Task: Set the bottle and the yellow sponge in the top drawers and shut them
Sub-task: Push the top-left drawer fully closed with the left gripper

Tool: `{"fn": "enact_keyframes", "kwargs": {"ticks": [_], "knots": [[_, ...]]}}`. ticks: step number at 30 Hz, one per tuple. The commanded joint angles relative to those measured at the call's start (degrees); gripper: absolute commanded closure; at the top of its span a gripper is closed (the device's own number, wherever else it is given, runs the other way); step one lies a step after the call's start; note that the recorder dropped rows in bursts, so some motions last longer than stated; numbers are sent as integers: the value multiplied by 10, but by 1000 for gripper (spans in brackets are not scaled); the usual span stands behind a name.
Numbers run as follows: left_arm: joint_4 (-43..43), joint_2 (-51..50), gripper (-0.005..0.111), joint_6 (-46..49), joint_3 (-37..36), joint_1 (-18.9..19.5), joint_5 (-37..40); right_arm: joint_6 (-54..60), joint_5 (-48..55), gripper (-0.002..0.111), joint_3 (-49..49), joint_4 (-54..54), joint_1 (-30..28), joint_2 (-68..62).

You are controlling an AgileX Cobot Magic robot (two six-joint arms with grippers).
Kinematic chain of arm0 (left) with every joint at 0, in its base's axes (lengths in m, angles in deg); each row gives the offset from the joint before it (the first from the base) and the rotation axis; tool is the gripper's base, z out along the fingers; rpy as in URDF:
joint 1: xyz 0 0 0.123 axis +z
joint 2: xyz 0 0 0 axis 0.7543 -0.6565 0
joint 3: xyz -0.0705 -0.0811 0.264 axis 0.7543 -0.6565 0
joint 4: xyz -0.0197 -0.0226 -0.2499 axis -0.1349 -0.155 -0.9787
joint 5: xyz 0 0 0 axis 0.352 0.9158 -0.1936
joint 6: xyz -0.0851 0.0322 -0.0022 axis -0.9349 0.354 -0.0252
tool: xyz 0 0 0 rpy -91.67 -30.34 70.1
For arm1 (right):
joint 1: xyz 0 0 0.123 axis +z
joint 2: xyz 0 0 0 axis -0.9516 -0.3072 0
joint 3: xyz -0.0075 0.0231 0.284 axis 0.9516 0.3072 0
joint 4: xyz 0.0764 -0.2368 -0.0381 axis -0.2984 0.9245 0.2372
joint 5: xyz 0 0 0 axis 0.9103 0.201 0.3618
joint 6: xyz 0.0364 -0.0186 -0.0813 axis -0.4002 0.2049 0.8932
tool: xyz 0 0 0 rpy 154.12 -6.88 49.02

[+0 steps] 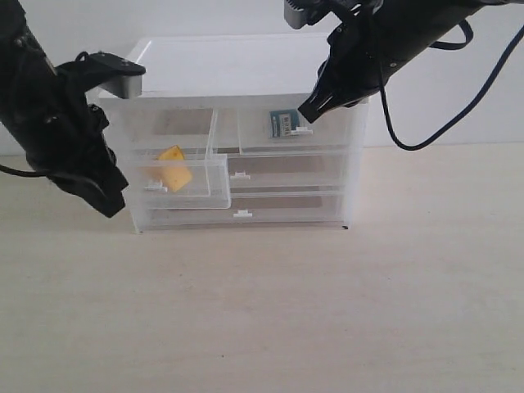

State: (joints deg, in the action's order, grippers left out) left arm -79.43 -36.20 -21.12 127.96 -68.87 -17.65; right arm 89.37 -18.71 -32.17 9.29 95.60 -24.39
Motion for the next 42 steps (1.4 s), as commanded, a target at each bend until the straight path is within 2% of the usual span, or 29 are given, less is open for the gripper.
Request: {"fn": "enact_keyframes", "kwargs": {"ticks": [1,6,13,17,27,30,36,39,42], "knots": [[-10,-21,103,-82,-6,-1,-100,5,-4,108,-5,-8,-3,-1],[0,-61,103,-134,2,-1,-175,5,-3,108,-5,-11,-3,-1],[-1,-99,103,-154,47,0,-248,5,1,108,-5,-11,-3,-1],[-1,-108,103,-171,66,0,-323,5,2,108,-5,-11,-3,-1],[0,-157,103,-184,102,14,-404,5,10,108,-5,-19,-3,-1],[1,-157,103,-183,102,15,-390,5,10,108,-5,-19,-3,-1],[5,-132,103,-151,102,14,-282,1,38,108,-5,-14,-3,-1],[5,-102,103,-119,102,14,-209,-13,89,108,-5,35,-3,-1],[7,-58,103,-113,102,14,-156,-76,144,108,-8,110,-11,0]]}}
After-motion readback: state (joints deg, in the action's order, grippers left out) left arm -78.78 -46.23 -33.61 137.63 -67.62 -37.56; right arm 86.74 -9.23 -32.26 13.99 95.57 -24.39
